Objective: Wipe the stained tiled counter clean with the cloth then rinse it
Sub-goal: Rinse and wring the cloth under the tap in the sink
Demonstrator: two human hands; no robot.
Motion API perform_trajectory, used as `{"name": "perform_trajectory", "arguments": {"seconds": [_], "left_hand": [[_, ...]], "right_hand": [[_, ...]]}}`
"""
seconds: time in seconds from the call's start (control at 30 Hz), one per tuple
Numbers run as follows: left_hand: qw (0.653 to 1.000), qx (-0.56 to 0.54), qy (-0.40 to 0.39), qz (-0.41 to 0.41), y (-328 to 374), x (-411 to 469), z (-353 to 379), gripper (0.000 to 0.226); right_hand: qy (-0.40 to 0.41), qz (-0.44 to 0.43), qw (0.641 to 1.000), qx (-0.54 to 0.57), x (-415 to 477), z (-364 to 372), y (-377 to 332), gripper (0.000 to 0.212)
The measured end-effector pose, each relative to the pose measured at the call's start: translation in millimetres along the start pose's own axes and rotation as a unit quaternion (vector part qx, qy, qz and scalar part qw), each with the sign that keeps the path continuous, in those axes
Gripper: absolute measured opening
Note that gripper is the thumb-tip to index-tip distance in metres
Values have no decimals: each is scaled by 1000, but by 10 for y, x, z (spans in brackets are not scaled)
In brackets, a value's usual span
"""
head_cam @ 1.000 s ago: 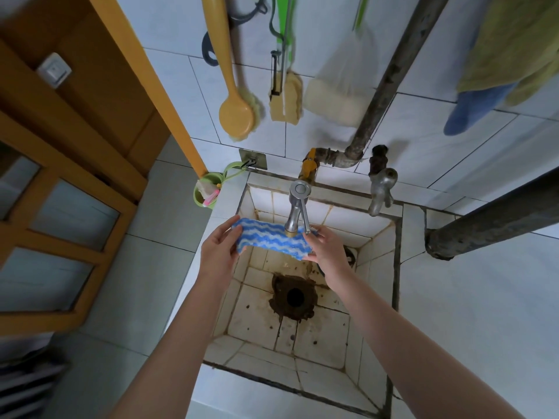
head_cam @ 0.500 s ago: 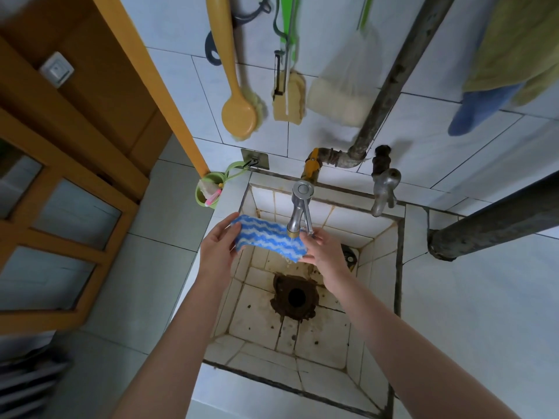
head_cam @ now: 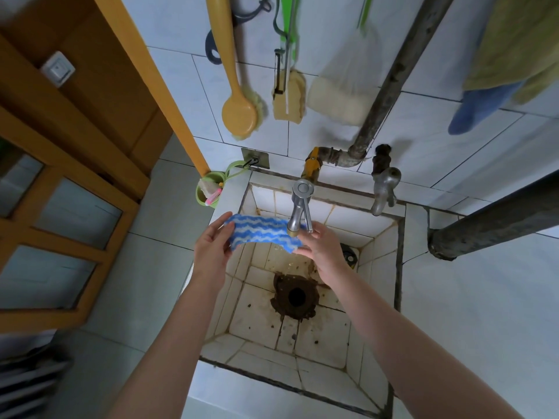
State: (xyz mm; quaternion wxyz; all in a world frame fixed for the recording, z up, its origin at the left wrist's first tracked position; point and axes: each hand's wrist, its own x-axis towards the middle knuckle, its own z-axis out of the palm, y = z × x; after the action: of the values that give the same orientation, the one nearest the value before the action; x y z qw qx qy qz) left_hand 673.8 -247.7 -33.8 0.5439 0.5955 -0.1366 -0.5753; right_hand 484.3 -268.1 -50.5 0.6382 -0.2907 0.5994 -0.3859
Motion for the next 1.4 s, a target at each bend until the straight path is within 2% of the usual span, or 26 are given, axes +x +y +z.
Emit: {"name": "perform_trajectory", "arguments": {"seconds": [0.17,0.33,0.47,0.53,0.63,0.7,0.83,0.97,1.03,1.2,1.33,1.4], "left_hand": [[1000,21,-17,-11,-107,-41,102,25],[996,41,-57,-48,-281,-94,278,26],[993,55,-78,-69,-380,-108,448,23],[993,25,-88,-70,-392,-131,527,24],[991,-4,-110,-71,-377,-171,605,25],[991,4,-109,-73,-379,-180,627,26],[995,32,-78,-62,-388,-205,613,25],[991,93,-86,-43,-404,-231,533,22],[990,94,-89,-61,-399,-267,543,21],[986,19,-105,-126,-386,-343,580,42],[983,-22,-112,-141,-350,-325,543,41],[985,6,-118,-127,-356,-311,500,36]], "right_hand": [[42,-30,999,-11,-29,-171,-39,13],[93,-24,995,-8,-22,-395,-39,12],[107,-40,993,-6,-21,-597,-31,4],[99,-54,992,-65,-33,-668,8,8],[44,-67,976,-204,-77,-686,86,35],[18,-83,963,-255,-123,-637,130,41],[-30,-112,974,-193,-225,-390,138,24],[-61,-121,971,-195,-247,-187,149,31],[-69,-109,972,-198,-231,-122,158,35],[-8,-122,973,-196,-205,-40,163,25],[11,-155,957,-246,-151,-79,94,6],[18,-142,964,-224,-115,-122,43,13]]}}
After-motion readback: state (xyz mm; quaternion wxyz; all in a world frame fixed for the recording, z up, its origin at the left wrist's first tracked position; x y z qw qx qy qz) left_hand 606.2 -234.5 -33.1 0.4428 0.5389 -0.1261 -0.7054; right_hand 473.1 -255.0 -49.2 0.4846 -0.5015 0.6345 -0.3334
